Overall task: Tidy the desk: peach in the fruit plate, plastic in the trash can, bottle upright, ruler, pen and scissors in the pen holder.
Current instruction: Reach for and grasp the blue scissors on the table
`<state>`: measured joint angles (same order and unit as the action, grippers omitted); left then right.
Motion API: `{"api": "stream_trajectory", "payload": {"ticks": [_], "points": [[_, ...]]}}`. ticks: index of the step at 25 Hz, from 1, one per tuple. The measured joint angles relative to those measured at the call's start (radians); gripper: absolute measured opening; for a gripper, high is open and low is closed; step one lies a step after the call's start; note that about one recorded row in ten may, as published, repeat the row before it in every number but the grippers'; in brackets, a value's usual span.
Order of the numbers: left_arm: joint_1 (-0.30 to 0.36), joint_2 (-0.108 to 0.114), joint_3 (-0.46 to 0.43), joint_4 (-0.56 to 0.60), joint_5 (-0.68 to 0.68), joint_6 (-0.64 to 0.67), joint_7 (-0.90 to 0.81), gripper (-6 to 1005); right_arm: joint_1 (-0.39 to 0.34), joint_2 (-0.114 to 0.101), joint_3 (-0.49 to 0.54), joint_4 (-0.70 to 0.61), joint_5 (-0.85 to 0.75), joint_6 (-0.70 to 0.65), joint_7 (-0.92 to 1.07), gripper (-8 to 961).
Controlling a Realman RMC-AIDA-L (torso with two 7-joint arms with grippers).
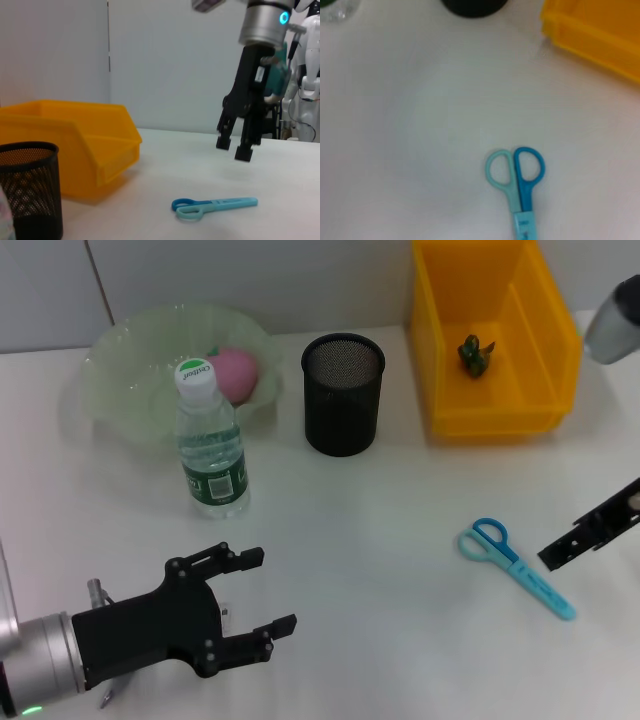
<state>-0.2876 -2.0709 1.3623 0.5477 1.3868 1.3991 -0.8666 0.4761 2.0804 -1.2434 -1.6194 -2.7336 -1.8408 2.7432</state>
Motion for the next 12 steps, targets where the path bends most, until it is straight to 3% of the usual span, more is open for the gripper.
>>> {"api": "stream_trajectory", "payload": {"ticks": [6,12], "points": [[-0.002,0.001,0.001,-0.001,0.001,-0.004,0.0,807,0.061,0.001,-0.025,0.187,-0.002,0.101,0.003,838],[-0.008,0.002,0.001,-0.005,0.001,-0.024,0.0,807,0.108,0.0,-0.061,0.294,-0.004,0.161,0.014,838]]}}
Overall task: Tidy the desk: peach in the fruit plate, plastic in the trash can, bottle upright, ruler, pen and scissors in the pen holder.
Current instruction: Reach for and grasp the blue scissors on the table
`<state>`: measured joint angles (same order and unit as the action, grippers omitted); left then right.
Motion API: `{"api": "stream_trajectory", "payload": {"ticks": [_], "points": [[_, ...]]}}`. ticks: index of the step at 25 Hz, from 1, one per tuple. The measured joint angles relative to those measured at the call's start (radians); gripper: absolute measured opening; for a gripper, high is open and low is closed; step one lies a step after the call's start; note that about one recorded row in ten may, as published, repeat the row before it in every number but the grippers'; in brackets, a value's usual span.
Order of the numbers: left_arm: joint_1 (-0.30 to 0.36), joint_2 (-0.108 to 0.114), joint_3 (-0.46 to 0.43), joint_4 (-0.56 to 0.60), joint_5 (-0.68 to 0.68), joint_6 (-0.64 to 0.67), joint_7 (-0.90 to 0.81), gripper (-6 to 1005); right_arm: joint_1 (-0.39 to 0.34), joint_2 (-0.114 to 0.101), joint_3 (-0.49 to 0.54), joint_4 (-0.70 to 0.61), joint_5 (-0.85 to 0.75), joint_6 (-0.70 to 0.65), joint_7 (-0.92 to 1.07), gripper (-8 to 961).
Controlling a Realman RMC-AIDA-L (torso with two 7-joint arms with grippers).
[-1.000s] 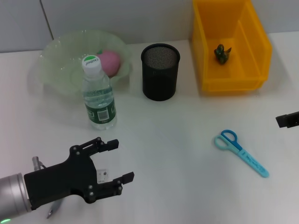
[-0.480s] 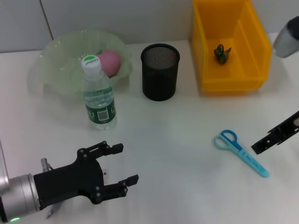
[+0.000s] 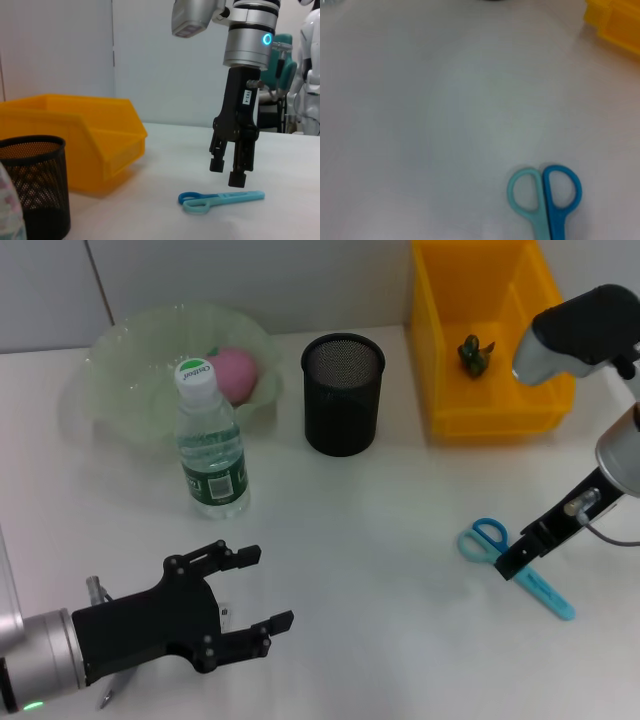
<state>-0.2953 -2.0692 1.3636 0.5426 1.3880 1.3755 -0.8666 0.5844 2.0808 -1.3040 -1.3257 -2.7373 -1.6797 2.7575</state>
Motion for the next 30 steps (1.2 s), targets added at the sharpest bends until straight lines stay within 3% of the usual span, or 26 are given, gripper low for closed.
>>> {"api": "stream_trajectory", "payload": {"ticks": [7,18,30], "points": [[-0.029,0.0,0.001,-0.034,0.003,-0.007,0.0,807,0.007,0.0,-0.017,0.038,-0.003,0.023,0.001,838],[-0.036,0.001,0.002,-0.039,0.011,-0.003,0.0,806,0.0,0.001,-0.131,0.036,-0.031,0.059,-0.018,838],[-0.036,0.001,0.015,-0.048,0.011,-0.006,0.0,806,-0.013,0.003,-0.124,0.047,-0.02,0.102,-0.012,838]]}}
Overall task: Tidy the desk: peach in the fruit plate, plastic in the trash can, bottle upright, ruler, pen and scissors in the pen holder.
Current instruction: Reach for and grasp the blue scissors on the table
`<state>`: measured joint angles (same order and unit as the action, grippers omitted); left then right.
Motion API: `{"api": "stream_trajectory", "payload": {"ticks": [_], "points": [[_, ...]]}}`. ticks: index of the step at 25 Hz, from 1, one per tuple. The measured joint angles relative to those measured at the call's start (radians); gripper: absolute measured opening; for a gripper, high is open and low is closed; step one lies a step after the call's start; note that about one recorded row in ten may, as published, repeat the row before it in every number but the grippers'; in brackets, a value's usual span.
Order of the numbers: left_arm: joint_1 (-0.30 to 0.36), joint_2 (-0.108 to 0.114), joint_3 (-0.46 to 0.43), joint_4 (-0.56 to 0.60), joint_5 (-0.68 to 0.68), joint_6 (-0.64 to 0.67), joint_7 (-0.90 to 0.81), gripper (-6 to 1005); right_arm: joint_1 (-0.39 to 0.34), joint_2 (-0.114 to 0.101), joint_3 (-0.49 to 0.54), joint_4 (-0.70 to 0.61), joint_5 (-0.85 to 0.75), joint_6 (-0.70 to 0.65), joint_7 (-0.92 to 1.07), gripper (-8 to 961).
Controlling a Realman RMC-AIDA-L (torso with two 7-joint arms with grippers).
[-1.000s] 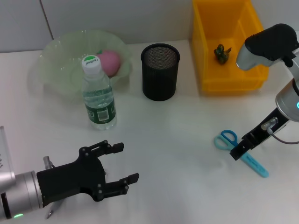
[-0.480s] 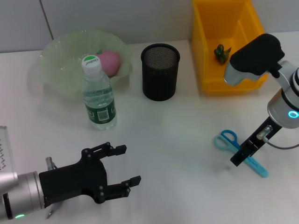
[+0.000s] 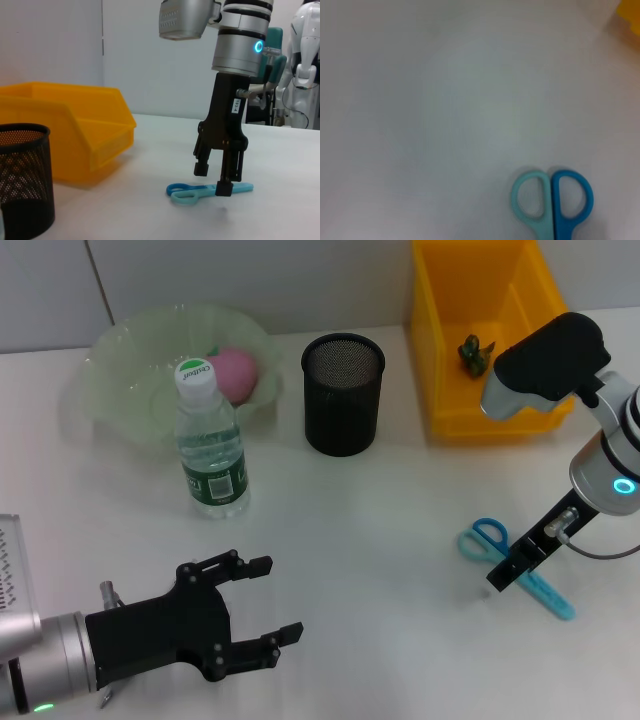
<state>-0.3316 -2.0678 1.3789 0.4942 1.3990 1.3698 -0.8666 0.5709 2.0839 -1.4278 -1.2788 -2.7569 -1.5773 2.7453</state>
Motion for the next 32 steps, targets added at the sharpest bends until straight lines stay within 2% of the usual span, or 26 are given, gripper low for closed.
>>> {"api": "stream_trajectory", "payload": {"ticks": [9,14,20,32], "points": [[0.0,-0.002,0.0,0.0,0.0,0.004,0.0,806,-0.005,0.0,0.011,0.006,0.015,0.006,0.008,809],[0.0,-0.002,0.0,0.0,0.0,0.004,0.0,806,-0.01,-0.003,0.013,0.006,0.026,0.002,0.009,615],[0.0,-0.001,0.0,0.0,0.0,0.003,0.0,806,-0.012,-0.004,0.014,0.009,0.027,-0.002,0.009,487],[0.0,-0.001,0.006,-0.002,0.0,0.006,-0.002,805,-0.015,-0.005,0.023,0.018,0.02,-0.007,-0.001,483]]}}
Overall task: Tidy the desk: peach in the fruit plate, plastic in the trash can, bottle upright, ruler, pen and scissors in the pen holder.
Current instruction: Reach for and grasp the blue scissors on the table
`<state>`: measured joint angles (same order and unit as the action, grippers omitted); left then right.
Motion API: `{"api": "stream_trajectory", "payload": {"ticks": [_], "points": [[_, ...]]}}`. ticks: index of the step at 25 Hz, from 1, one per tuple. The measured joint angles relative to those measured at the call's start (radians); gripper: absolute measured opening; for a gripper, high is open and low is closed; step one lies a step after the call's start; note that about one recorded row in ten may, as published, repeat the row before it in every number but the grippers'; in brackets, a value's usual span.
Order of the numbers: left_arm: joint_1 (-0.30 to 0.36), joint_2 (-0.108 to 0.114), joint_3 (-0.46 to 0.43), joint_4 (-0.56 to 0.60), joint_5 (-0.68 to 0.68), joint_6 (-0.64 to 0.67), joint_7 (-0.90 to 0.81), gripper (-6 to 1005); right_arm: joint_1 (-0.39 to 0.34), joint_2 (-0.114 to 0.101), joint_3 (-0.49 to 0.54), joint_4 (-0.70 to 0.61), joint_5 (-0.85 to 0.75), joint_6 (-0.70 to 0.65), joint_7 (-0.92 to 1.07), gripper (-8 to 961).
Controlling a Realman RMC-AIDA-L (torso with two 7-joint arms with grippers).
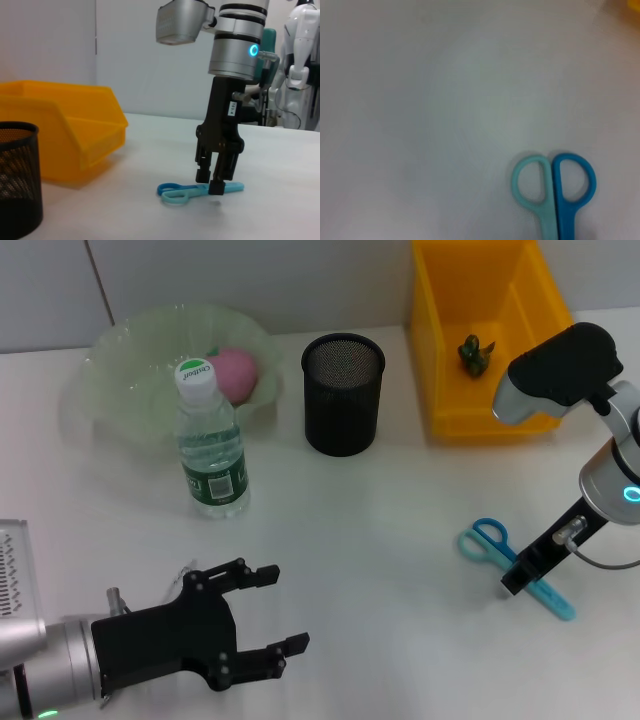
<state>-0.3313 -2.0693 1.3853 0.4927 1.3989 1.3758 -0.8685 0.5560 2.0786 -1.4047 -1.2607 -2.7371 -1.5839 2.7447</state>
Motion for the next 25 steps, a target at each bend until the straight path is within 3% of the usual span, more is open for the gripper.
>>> {"api": "stream_trajectory", "payload": {"ticks": [18,23,25], "points": [[-0.002,-0.002,0.015,0.0,-0.004,0.002,-0.003,805,0.013,0.0,0.008,0.039,-0.001,0.01,-0.008,477],[-0.002,-0.002,0.016,0.0,-0.003,0.002,-0.005,805,0.015,0.0,0.013,0.04,-0.001,0.011,-0.008,357],[-0.002,-0.002,0.017,0.0,-0.002,0.002,-0.006,805,0.015,0.0,0.013,0.04,-0.001,0.012,-0.008,353]]}}
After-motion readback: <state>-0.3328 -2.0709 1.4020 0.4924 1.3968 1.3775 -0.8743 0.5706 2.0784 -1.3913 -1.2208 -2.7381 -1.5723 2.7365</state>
